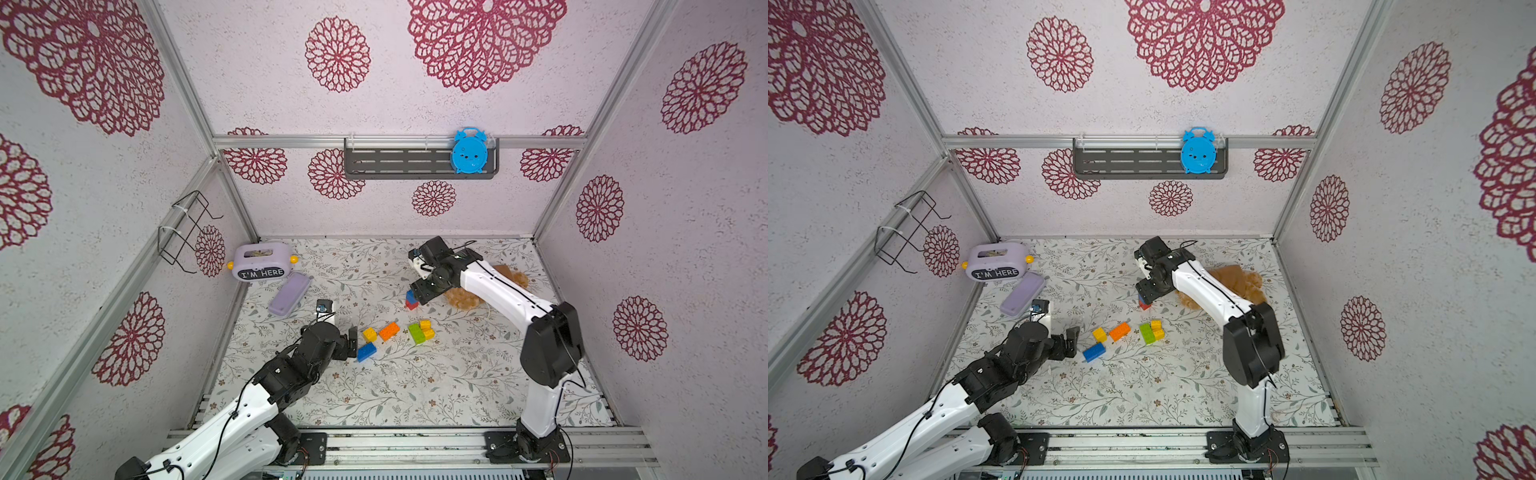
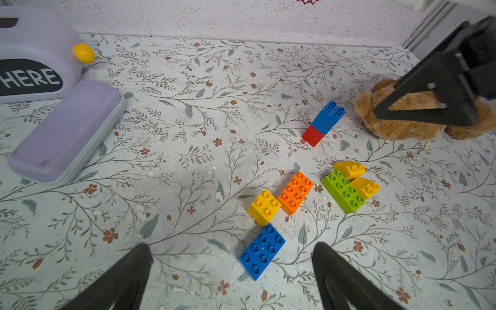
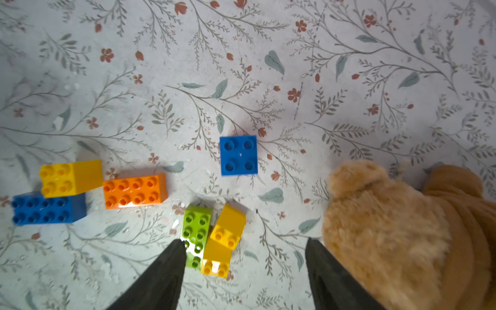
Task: Assemble a fork with lego
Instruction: Pick up the lego brick from the center of the board.
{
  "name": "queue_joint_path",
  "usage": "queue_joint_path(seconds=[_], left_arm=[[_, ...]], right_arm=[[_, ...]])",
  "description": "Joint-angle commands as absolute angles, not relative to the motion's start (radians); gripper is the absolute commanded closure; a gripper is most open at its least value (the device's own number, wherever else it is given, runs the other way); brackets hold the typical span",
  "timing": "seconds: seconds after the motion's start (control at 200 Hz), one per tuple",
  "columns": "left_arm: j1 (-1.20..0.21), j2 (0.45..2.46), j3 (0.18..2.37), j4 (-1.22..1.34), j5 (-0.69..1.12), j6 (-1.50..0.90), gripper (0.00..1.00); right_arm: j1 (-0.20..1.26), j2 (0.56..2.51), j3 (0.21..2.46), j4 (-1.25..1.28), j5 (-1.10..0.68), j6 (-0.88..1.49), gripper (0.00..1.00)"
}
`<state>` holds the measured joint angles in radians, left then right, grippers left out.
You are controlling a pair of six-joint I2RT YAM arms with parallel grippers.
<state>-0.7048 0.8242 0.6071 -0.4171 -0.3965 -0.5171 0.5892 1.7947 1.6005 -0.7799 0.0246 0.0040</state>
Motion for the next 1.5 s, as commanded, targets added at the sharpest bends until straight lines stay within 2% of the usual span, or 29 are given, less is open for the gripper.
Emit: queue_joint_path(seconds=[0.0,0.15,0.325,0.71,1.106,1.496], left_arm=[[-0.693,0.866,0.615,-0.352,-0.358,-0.532,0.03],[-0.693,0.947,0.644,-0.321,-0.331,-0.535,0.03],[-0.693,1.021,0.676,-0.305,-0.309,-0.546,0.03],[-0.693,1.042,0.68,-0.305,-0.302,-0.556,0.03],[-0.693,1.029,0.679,-0.324,-0.317,-0.544,0.03],[-0.693,1.046,0.692,-0.334,-0.312,-0.543,0.03]], right_arm=[[0.586,1.673,1.447,-0.709,-0.003,0.132,0.3],[0.592,1.6,1.238,-0.621,-0.017,0.227,0.35],[0.618,1.615,1.132,-0.547,-0.022,0.255,0.36],[0.653,1.769,1.209,-0.558,-0.008,0.225,0.4],[0.651,1.789,1.211,-0.609,0.046,0.213,0.55],[0.627,1.775,1.206,-0.609,0.035,0.198,0.55]])
